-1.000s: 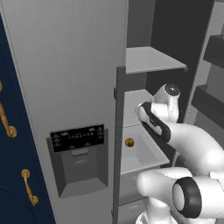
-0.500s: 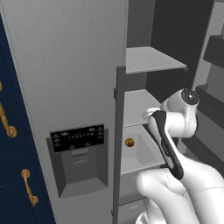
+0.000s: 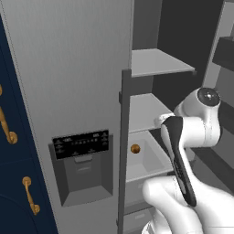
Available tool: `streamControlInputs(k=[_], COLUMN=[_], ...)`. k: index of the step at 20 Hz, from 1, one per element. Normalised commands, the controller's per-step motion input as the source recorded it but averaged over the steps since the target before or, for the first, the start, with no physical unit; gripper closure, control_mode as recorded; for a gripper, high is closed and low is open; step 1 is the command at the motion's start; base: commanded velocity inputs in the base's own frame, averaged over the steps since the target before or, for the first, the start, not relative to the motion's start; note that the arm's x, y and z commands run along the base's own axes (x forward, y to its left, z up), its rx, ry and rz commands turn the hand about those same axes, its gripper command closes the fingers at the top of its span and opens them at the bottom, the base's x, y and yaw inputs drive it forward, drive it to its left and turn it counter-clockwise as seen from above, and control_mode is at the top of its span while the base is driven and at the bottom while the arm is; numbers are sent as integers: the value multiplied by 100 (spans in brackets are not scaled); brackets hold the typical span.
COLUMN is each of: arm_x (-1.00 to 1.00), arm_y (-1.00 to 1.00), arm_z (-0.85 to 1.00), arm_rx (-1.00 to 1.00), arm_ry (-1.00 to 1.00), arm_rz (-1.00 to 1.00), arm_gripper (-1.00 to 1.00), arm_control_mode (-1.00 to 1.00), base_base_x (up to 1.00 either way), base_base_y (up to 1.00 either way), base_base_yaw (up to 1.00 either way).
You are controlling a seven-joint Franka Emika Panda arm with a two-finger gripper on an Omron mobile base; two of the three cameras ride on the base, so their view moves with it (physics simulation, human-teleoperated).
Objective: Take the strawberry from the fridge and place it on top of the pancake, located on the dining counter.
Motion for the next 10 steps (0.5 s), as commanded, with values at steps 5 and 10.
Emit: streamControlInputs(k=[5,10], arm_x=[-88,-84], arm_y=[-1,10], arm_z=[28,21], arm_rx=[-2,0], arm_ry=[6,3], arm_rz=[1,1], arm_gripper=[100,100], arm_control_mode=[-100,-100], base_base_x=[0,0], base_base_y=[0,0], base_base_yaw=[0,0])
